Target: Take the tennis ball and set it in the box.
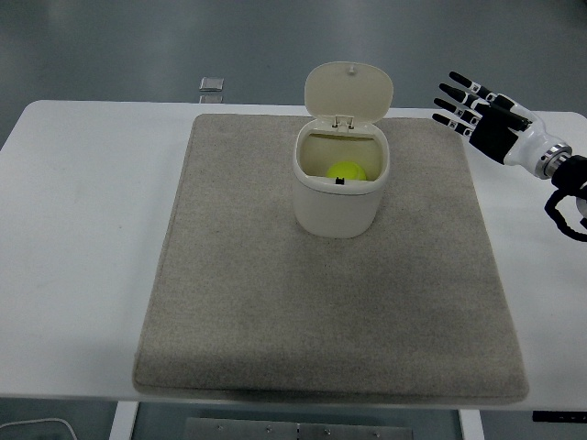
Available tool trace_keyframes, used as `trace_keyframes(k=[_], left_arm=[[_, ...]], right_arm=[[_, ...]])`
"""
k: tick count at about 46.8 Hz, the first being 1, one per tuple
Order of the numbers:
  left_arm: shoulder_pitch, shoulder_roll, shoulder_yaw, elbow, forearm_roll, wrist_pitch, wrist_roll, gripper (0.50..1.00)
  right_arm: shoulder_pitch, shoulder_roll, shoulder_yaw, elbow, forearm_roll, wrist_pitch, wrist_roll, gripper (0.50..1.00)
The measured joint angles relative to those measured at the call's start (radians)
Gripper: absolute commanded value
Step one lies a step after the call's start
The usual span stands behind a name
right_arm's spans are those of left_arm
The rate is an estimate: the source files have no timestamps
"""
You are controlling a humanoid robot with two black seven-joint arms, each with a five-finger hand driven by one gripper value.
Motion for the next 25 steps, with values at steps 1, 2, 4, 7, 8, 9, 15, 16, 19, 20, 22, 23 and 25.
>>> trace_keyframes(k=[1, 2, 4, 7, 8, 9, 15, 16, 19, 20, 22, 23, 25], left_arm=[[0.000, 0.000, 0.000, 0.000, 0.000, 0.000, 0.000, 0.992], [0.000, 0.000, 0.000, 0.000, 0.000, 0.000, 0.000, 0.992], [0.000, 0.000, 0.000, 0.000, 0.000, 0.000, 0.000, 0.992], [0.000, 0.000, 0.000, 0.000, 0.000, 0.000, 0.000, 0.992], [0.000, 0.000, 0.000, 0.000, 0.000, 0.000, 0.000, 0.992], [0.000, 0.000, 0.000, 0.000, 0.000, 0.000, 0.000, 0.992], [0.000, 0.000, 0.000, 0.000, 0.000, 0.000, 0.000, 0.992], [0.000, 0.000, 0.000, 0.000, 0.000, 0.000, 0.000, 0.992], [0.000, 0.000, 0.000, 0.000, 0.000, 0.000, 0.000, 0.992], [0.000, 0.000, 0.000, 0.000, 0.000, 0.000, 0.000, 0.992], [0.000, 0.000, 0.000, 0.000, 0.000, 0.000, 0.000, 0.992], [0.000, 0.000, 0.000, 0.000, 0.000, 0.000, 0.000, 0.992], [-0.001, 0.000, 0.000, 0.000, 0.000, 0.000, 0.000, 0.992]], right_arm=[[0.000, 0.000, 0.000, 0.000, -0.001, 0.000, 0.000, 0.913], [0.000, -0.001, 0.000, 0.000, -0.003, 0.000, 0.000, 0.913], [0.000, -0.001, 0.000, 0.000, -0.004, 0.000, 0.000, 0.913], [0.000, -0.003, 0.000, 0.000, -0.006, 0.000, 0.000, 0.913], [0.000, -0.003, 0.000, 0.000, -0.006, 0.000, 0.000, 0.913], [0.000, -0.003, 0.000, 0.000, -0.006, 0.000, 0.000, 0.913], [0.000, -0.003, 0.000, 0.000, -0.006, 0.000, 0.000, 0.913], [0.000, -0.003, 0.000, 0.000, -0.006, 0.000, 0.000, 0.913], [0.000, -0.002, 0.000, -0.001, -0.007, 0.000, 0.000, 0.913], [0.000, -0.002, 0.000, -0.001, -0.007, 0.000, 0.000, 0.913], [0.000, -0.002, 0.000, -0.001, -0.007, 0.000, 0.000, 0.913], [0.000, -0.002, 0.000, -0.001, -0.007, 0.000, 0.000, 0.913], [0.000, -0.002, 0.000, 0.000, -0.007, 0.000, 0.000, 0.913]])
